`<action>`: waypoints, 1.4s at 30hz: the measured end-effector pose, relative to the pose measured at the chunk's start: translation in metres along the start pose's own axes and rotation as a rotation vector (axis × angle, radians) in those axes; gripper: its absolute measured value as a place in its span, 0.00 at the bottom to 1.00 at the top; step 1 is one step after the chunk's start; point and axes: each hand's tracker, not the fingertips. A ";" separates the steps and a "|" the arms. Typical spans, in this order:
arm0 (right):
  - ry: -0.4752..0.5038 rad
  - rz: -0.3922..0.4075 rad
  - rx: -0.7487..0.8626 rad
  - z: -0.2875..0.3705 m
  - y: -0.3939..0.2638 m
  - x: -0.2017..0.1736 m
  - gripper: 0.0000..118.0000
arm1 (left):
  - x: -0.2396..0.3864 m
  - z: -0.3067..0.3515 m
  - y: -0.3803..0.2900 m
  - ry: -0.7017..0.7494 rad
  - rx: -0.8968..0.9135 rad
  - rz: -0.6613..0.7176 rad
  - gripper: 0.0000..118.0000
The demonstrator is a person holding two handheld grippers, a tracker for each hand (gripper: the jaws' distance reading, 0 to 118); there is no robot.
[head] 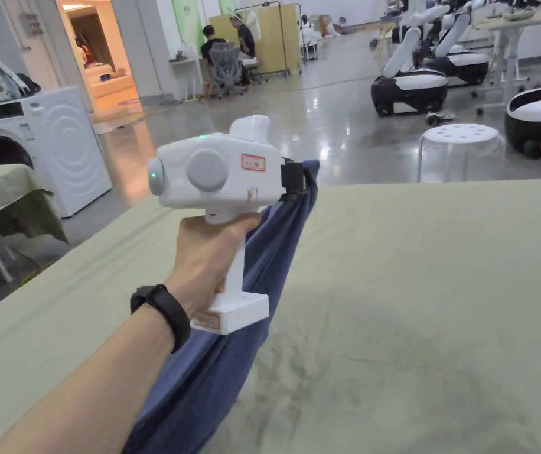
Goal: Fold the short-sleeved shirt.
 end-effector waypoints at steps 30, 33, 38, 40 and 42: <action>-0.056 -0.037 -0.021 0.034 -0.030 0.026 0.00 | 0.150 0.106 -0.198 -0.244 0.225 -0.181 0.51; -0.018 -0.022 -0.015 0.029 -0.033 0.013 0.00 | 0.115 0.150 -0.197 -0.029 0.298 -0.166 0.51; 0.011 0.025 -0.021 0.020 -0.033 -0.010 0.00 | 0.070 0.193 -0.207 0.254 0.340 -0.097 0.48; 0.022 0.057 -0.026 0.017 -0.032 -0.018 0.00 | 0.055 0.203 -0.211 0.256 0.320 -0.054 0.33; 0.032 0.078 -0.024 0.015 -0.032 -0.022 0.00 | 0.048 0.207 -0.217 0.291 0.320 -0.024 0.07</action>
